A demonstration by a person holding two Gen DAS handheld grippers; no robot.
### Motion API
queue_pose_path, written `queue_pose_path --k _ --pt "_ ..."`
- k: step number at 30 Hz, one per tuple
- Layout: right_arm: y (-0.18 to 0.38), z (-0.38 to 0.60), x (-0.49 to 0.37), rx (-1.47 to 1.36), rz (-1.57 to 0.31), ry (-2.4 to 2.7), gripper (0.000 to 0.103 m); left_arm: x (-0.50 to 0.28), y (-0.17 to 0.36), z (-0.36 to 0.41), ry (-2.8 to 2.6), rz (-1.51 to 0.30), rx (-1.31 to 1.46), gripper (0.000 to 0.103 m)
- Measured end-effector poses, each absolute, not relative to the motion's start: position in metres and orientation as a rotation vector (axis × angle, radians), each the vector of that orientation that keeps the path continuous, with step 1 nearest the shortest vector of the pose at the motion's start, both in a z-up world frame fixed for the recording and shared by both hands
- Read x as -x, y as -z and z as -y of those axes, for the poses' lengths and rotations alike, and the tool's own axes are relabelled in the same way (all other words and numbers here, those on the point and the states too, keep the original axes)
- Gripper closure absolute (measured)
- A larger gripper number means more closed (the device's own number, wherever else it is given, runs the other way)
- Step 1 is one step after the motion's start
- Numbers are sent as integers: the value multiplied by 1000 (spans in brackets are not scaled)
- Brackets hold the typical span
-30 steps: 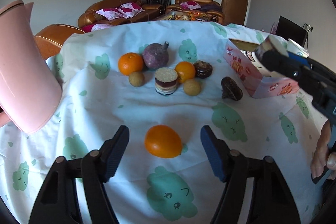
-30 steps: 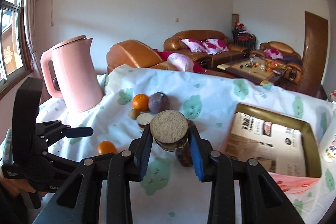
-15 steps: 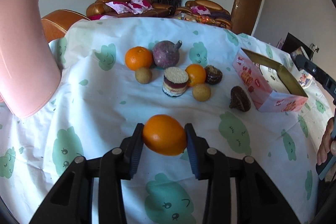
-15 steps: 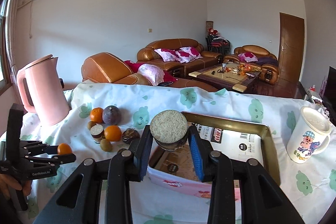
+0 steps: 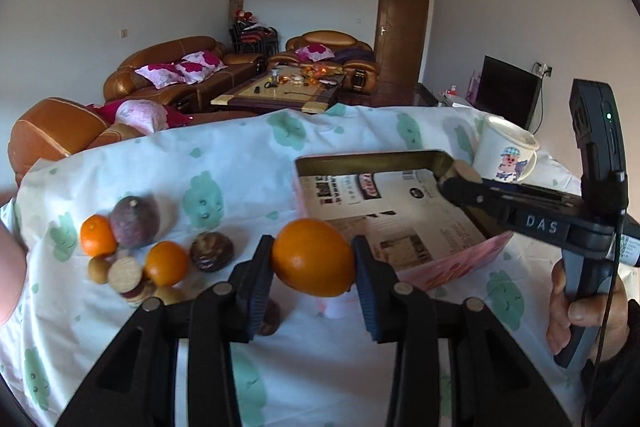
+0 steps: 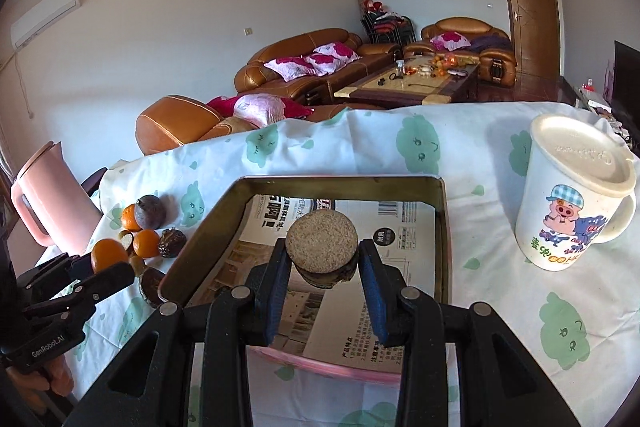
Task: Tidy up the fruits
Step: 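Place the rice cake in the tray with the right while the left places an orange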
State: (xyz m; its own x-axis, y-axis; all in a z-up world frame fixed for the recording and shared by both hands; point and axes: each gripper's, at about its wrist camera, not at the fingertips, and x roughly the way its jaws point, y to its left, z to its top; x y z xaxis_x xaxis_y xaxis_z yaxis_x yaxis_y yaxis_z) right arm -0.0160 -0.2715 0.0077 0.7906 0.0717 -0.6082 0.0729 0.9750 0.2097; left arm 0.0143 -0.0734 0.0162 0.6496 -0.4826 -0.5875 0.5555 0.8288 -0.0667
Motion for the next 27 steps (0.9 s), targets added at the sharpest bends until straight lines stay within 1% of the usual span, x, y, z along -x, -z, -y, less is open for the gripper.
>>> queue_pose_path --k 7,14,18,19,21,23,27 --pt "3 281 12 -245 -719 15 66 -32 0 140 597 -716 -146 63" --pt "10 286 7 -260 -754 16 65 -40 16 147 572 -781 -151 63" --pt "11 283 7 -248 -757 20 65 -37 15 145 554 -761 -159 60" --pt "11 283 7 -249 -754 23 64 -36 15 144 548 -756 -161 58" --pt "10 284 8 -263 -743 19 62 -33 12 144 544 -742 -167 36" --pt "8 286 10 -282 -723 11 52 -27 7 142 534 -712 -170 24" --pt "-1 286 17 -287 -661 -4 51 -14 -6 140 544 -640 -196 20"
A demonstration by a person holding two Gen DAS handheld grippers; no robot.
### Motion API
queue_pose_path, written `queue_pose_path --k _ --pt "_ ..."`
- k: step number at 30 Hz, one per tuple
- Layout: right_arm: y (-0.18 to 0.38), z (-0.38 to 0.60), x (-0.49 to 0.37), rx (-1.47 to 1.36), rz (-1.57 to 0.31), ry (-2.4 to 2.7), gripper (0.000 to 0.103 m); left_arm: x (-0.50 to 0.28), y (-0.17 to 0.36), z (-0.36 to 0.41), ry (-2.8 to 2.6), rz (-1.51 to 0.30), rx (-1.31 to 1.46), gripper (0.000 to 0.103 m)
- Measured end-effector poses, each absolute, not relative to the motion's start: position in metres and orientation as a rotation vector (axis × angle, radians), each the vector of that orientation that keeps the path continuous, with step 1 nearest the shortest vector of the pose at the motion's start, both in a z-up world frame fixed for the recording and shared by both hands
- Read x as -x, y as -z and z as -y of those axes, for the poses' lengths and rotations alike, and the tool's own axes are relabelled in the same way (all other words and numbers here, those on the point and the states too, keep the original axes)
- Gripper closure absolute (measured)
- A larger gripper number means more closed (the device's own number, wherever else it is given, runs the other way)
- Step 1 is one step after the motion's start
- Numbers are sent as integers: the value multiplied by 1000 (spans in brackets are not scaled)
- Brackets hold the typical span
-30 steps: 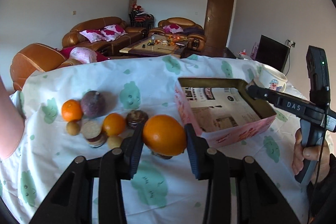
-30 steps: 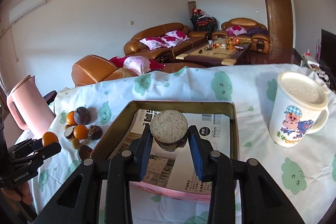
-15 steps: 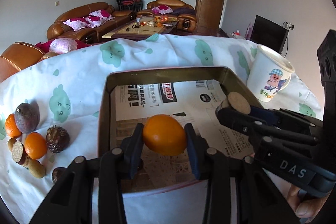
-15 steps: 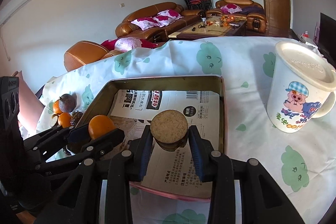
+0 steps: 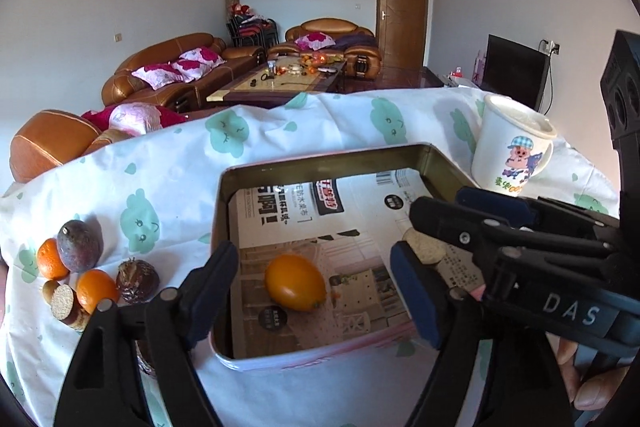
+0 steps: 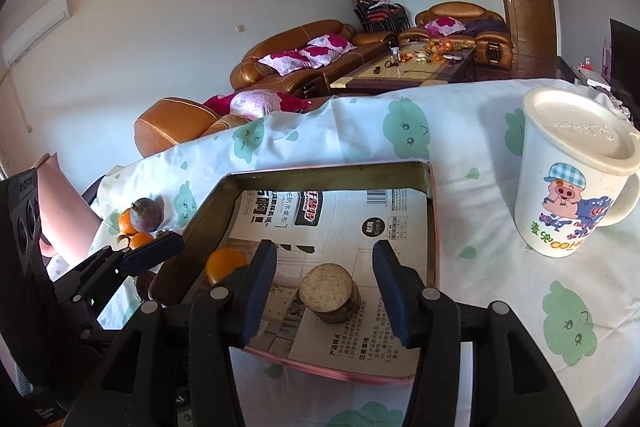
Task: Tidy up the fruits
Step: 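Place the rice cake in the tray with the right while the left places an orange, then grasp the brown date with the right gripper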
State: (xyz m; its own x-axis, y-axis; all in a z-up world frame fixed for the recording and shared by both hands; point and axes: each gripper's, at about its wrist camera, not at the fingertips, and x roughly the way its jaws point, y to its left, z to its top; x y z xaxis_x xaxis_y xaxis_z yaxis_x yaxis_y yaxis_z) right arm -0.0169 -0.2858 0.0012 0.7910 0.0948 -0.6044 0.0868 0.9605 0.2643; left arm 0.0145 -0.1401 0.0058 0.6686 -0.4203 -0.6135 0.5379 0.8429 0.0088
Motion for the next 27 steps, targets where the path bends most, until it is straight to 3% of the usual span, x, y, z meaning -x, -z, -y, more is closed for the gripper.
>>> queue_pose_path --k 3,4,16,20,27 --pt "-7 281 22 -262 -616 0 51 -10 -14 134 524 -606 -189 5" --pt "-9 279 23 -251 -602 7 51 -9 -15 129 506 -597 -184 4" --pt "-12 241 37 -20 -516 97 51 -27 -9 5 260 -646 -44 0" --pt "-14 217 45 6 -492 42 38 -43 -3 -44 107 -678 -8 0" --pt "-15 154 38 30 -534 -141 39 -56 3 -102 -42 -727 106 0"
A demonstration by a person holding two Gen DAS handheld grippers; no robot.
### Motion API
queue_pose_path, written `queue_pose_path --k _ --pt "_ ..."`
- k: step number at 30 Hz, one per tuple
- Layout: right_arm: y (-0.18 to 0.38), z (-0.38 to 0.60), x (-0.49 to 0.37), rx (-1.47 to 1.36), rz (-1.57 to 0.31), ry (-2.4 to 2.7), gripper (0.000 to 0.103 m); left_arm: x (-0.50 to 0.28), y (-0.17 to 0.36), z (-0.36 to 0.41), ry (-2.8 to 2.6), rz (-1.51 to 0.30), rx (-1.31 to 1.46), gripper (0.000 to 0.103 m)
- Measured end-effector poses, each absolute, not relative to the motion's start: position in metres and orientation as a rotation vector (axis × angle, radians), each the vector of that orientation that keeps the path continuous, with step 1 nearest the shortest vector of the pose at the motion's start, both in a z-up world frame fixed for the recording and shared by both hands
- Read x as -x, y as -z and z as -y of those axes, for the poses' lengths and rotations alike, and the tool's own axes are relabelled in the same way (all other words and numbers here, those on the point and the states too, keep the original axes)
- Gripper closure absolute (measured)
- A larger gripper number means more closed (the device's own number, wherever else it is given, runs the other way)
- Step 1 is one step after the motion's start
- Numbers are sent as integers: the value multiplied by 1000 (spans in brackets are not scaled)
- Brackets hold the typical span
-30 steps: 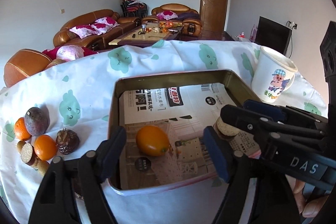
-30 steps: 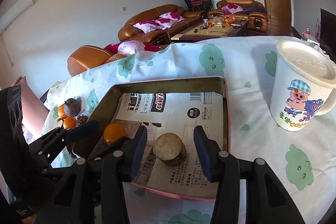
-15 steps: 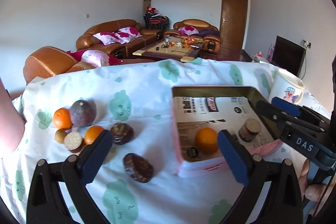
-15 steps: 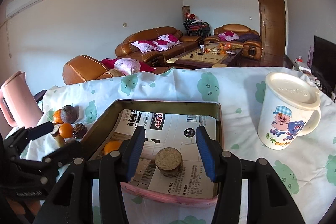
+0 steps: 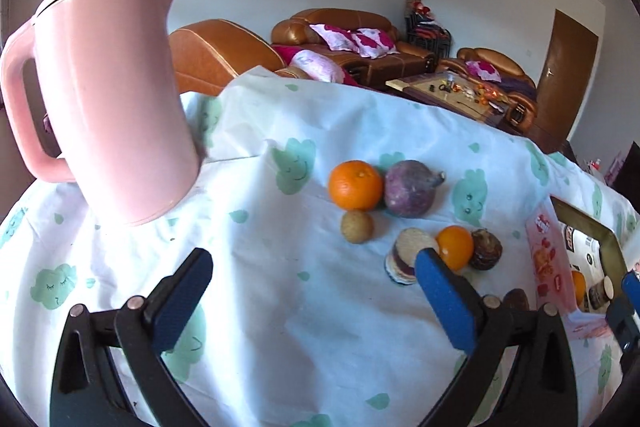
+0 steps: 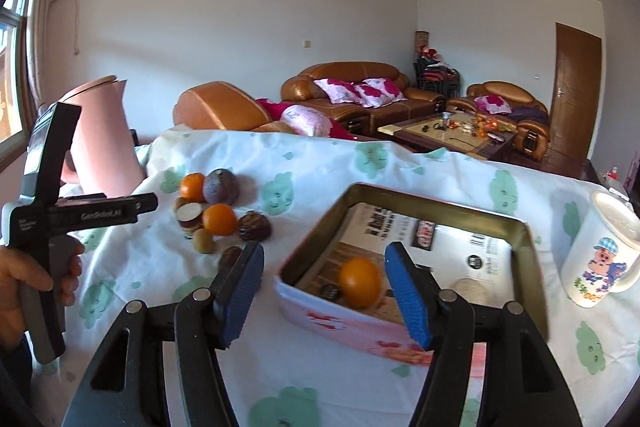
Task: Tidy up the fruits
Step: 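Grasp the brown date with the right gripper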
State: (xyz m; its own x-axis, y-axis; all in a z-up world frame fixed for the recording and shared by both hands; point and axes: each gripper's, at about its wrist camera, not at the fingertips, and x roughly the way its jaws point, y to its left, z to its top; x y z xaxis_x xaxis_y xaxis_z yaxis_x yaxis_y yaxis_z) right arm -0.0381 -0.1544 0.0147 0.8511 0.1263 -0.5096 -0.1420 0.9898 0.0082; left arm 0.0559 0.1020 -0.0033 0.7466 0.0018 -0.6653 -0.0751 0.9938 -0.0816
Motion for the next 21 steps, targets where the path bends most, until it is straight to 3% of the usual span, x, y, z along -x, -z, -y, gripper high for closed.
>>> queue_pose_path --k 7,9,11,16,18,21 --pt "4 83 9 200 -636 -221 41 -55 4 -106 -64 -719 59 0" --pt "12 74 0 228 -674 -210 46 -56 2 -109 -61 -729 61 0" --pt "20 67 -9 263 -717 -201 58 -59 2 -111 -57 -739 74 0" --pt "32 56 -26 362 -774 -168 59 -60 3 -113 -57 -742 73 0" --pt "40 54 -32 384 -821 -165 70 -61 4 -111 -50 -744 68 0" --pt "43 51 -33 420 -823 -147 72 -59 3 -107 -35 -745 55 0"
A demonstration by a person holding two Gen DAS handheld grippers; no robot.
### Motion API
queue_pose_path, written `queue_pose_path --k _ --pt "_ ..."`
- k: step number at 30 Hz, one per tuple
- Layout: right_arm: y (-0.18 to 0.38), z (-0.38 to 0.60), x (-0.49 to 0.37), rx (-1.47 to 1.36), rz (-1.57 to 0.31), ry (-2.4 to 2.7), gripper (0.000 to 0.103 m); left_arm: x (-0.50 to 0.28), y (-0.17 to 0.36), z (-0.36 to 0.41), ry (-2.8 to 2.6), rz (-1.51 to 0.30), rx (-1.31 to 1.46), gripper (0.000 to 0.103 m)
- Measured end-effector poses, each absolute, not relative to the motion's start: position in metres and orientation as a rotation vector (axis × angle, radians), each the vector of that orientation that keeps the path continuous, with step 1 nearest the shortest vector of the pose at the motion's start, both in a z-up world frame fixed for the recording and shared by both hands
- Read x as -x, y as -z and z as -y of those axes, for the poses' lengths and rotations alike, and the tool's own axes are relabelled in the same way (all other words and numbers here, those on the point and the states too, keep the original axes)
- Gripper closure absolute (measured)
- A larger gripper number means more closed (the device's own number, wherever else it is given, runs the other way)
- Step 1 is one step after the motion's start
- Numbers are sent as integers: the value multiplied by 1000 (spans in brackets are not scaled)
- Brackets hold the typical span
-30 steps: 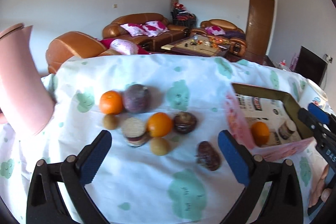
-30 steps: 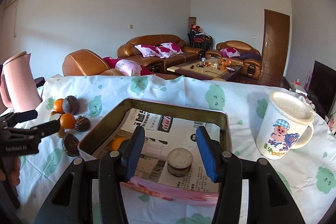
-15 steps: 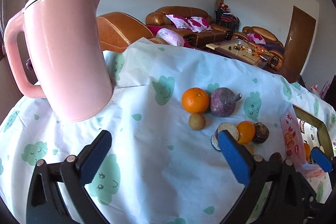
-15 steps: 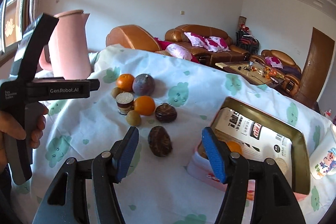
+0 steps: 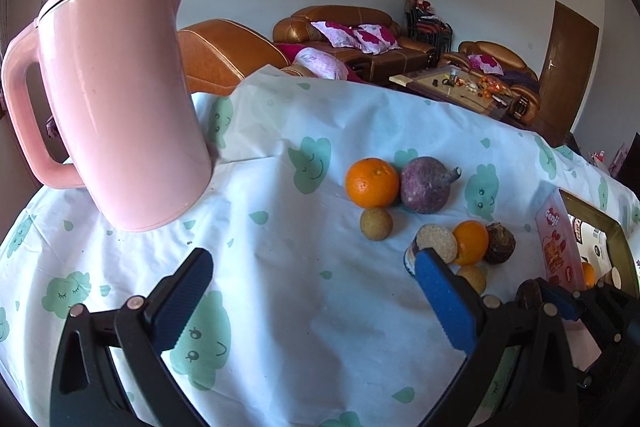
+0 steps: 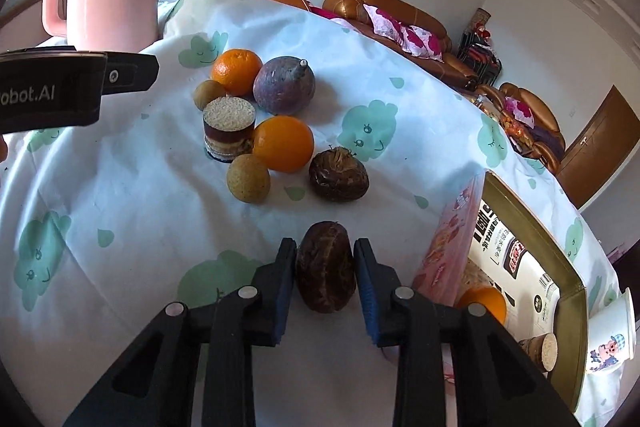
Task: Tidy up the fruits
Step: 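Grasp the brown date with the right gripper, then grasp the small yellow fruit with the left gripper while the right holds the date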
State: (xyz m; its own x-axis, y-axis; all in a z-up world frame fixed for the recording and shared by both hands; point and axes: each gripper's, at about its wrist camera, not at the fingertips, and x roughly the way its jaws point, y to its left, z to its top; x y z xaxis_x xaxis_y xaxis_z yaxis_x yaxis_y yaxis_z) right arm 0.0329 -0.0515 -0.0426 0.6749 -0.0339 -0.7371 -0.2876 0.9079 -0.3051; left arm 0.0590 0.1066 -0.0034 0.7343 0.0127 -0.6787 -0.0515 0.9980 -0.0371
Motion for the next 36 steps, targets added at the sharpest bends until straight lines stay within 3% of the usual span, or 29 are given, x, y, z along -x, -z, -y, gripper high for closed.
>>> queue_pose_path --k 4,6,9,11,20,28,29,30,31,36 --pt "31 61 -25 366 -766 -124 72 -58 4 -100 -8 -741 41 3" --pt "17 70 -13 290 -687 -153 72 -58 5 -95 12 -740 33 12" --pt "-1 85 3 208 -613 -167 72 -58 9 -90 79 -762 62 15" --pt "-11 94 11 180 -574 -162 72 -58 13 -83 142 -782 91 23" --pt "-22 121 27 80 -548 -161 72 -67 32 -30 251 -857 82 25" --pt "-22 130 30 62 -549 -167 72 -83 42 -7 165 -901 42 50" --pt "-22 130 30 60 -550 -166 72 -84 42 -8 159 -898 45 57" --pt "-22 131 30 59 -549 -164 72 -84 42 -11 176 -897 62 71" --pt "-22 132 30 58 -549 -162 72 -84 42 -14 201 -895 86 75" --pt "-24 137 31 44 -538 -147 72 -77 41 -32 207 -882 142 75"
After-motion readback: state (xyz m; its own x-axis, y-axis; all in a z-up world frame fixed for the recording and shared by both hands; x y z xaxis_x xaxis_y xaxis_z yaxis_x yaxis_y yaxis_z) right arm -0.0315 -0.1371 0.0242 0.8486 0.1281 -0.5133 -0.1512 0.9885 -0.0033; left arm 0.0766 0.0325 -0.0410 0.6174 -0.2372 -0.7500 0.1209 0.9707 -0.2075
